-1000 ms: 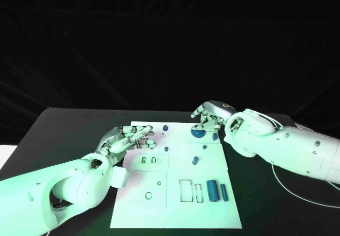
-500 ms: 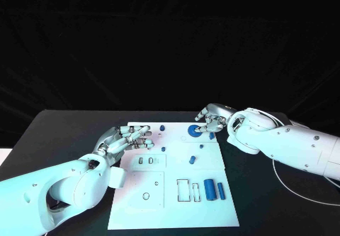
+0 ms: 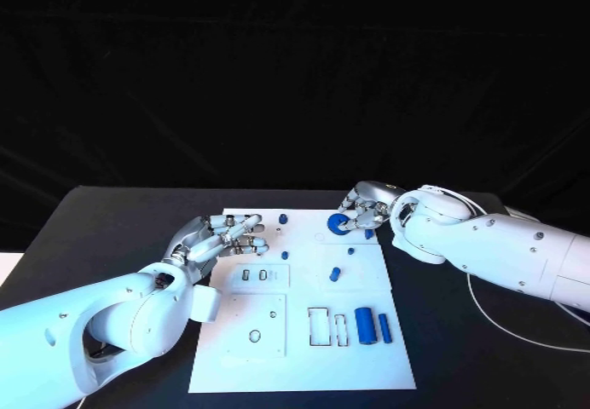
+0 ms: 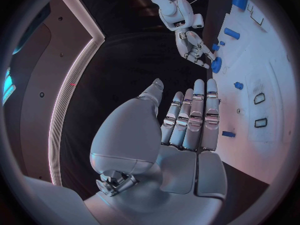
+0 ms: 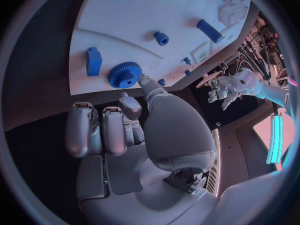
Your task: Assemble the parts on the task board
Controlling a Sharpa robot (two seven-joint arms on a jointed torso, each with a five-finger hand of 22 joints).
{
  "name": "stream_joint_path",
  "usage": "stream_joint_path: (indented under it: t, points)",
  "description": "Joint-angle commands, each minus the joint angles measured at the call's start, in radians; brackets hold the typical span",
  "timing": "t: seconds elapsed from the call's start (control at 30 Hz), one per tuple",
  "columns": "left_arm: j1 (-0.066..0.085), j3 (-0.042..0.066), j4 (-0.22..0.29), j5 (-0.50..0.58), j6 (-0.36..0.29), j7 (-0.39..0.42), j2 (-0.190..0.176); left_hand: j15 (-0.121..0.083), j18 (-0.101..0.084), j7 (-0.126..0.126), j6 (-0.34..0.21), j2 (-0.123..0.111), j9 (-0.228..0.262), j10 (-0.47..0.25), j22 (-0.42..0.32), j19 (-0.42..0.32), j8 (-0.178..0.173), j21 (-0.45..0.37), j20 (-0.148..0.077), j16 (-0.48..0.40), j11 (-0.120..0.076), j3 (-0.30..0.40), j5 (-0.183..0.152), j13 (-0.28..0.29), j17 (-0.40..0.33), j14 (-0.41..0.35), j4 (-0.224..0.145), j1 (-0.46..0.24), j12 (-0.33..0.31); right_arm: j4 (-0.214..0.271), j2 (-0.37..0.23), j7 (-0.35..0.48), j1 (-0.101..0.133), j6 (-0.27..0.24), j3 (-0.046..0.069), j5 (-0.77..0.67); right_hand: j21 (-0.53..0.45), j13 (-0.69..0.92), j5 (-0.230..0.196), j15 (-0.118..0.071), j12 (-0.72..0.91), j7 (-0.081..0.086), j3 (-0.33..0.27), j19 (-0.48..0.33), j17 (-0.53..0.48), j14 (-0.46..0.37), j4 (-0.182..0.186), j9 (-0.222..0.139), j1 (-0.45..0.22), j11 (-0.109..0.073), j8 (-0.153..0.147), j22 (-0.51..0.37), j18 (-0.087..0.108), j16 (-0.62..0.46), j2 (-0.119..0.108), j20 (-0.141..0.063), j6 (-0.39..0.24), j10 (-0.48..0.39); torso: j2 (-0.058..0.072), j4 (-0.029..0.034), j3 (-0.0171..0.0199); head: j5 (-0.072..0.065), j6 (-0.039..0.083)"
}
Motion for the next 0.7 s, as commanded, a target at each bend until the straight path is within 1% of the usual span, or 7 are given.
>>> stream_joint_path:
  t: [0.03,0.27,0.43,0.7]
  points:
    - [0.001,0.001,0.000,0.001,0.023,0.007,0.002,0.001,0.018,0.014,-0.008,0.008,-0.001,-0.006,-0.001,0.001,-0.004,-0.007,0.002,-0.006,-0.001,-0.001,0.000,-0.001,0.001,-0.006,-0.005,0.003,-0.002,-0.006,0.007,-0.024,-0.001,0.032,-0.001,-0.020,0.007,0.009,-0.002,0.005,0.010,0.001,-0.003,0.003,0.003,0.053,0.000,0.002,0.012,0.000,0.005,0.002,-0.007,0.005,0.004,0.005,0.011,0.008,0.000,-0.0001,0.0005,0.001,-0.003]
    - [0.001,0.001,0.000,0.001,0.023,0.006,0.002,0.002,0.018,0.014,-0.009,0.009,-0.001,-0.006,-0.001,0.002,-0.005,-0.007,0.002,-0.006,-0.001,0.000,0.000,-0.001,0.002,-0.006,-0.005,0.003,-0.002,-0.021,0.024,-0.029,-0.002,0.038,-0.002,-0.028,0.009,0.023,0.007,0.005,0.020,0.001,-0.001,0.003,0.010,0.054,0.000,0.003,0.016,0.001,0.006,0.003,-0.008,0.009,0.009,0.005,0.013,0.009,0.000,0.0002,0.0005,0.001,-0.003]
    - [0.001,0.001,0.000,0.001,0.024,0.006,0.003,0.002,0.018,0.014,-0.009,0.009,-0.001,-0.006,-0.001,0.002,-0.005,-0.007,0.002,-0.006,-0.001,0.000,0.000,-0.001,0.002,-0.006,-0.005,0.003,-0.002,-0.029,0.035,-0.039,-0.002,0.044,-0.004,-0.036,0.010,0.037,0.012,0.005,0.031,0.002,0.004,0.002,0.015,0.054,0.001,0.004,0.018,0.001,0.007,0.005,-0.008,0.012,0.017,0.005,0.016,0.012,0.001,0.0003,0.0007,0.002,-0.003]
    - [0.001,0.001,0.000,0.001,0.026,0.006,0.003,0.002,0.018,0.014,-0.009,0.009,-0.001,-0.006,-0.001,0.002,-0.005,-0.007,0.002,-0.006,-0.001,0.000,0.000,-0.001,0.002,-0.006,-0.005,0.003,-0.002,-0.034,0.042,-0.064,-0.004,0.058,-0.005,-0.074,0.014,0.067,0.004,0.005,0.055,0.000,0.019,0.005,0.025,0.056,-0.003,0.007,0.028,-0.001,0.012,0.012,-0.009,0.019,0.029,0.005,0.030,0.020,0.000,-0.0003,0.0012,0.002,-0.006]
